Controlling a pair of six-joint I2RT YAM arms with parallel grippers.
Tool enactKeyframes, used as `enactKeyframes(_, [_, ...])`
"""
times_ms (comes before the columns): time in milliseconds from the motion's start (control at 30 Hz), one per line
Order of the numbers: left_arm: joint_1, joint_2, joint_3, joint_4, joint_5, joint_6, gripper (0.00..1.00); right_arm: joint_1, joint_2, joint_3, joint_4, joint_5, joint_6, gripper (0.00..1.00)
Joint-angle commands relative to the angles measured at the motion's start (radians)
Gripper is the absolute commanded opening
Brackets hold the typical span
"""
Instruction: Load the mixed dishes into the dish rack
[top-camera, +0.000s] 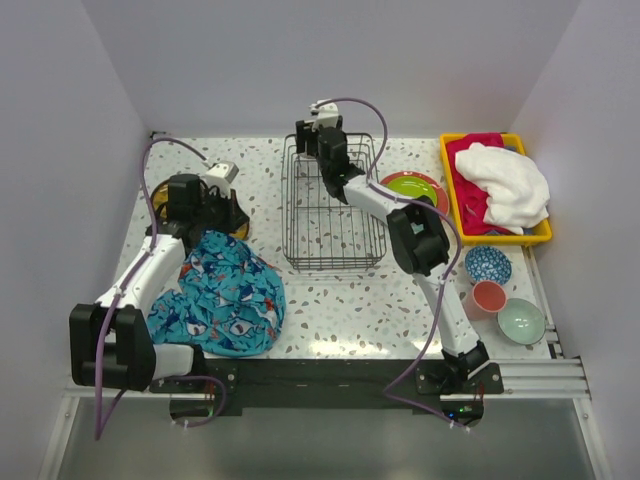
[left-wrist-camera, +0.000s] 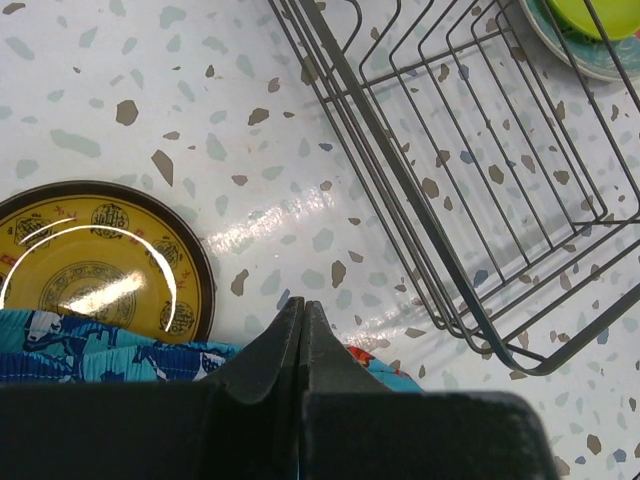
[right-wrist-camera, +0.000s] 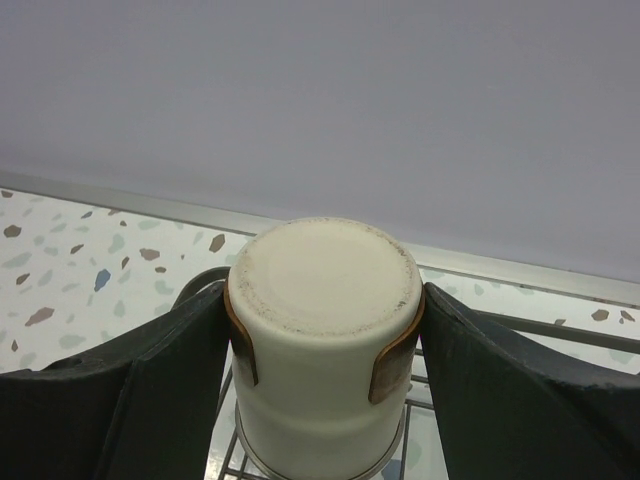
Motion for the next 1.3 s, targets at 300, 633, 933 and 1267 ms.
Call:
enactKeyframes(300, [0.014, -0.013, 0.018, 0.021, -0.011, 0.031, 0.0, -0.008, -0.058, -0.136, 0.165, 0.03, -0.01, 0.0])
enactKeyframes(633, [0.016, -0.036, -0.02, 0.045, -0.011, 0.02, 0.0, 0.0, -0.101, -0.231, 0.198, 0.024, -0.03, 0.0])
enactKeyframes(933, [0.017, -0.048, -0.063, 0.094, 0.007, -0.015, 0.0, 0.006, -0.177, -0.252, 0.14, 0.031, -0.03, 0.0])
enactKeyframes(1267, [0.017, -0.048, -0.089, 0.124, 0.009, -0.032, 0.0, 0.011, -0.147, -0.235, 0.062, 0.005, -0.025, 0.0])
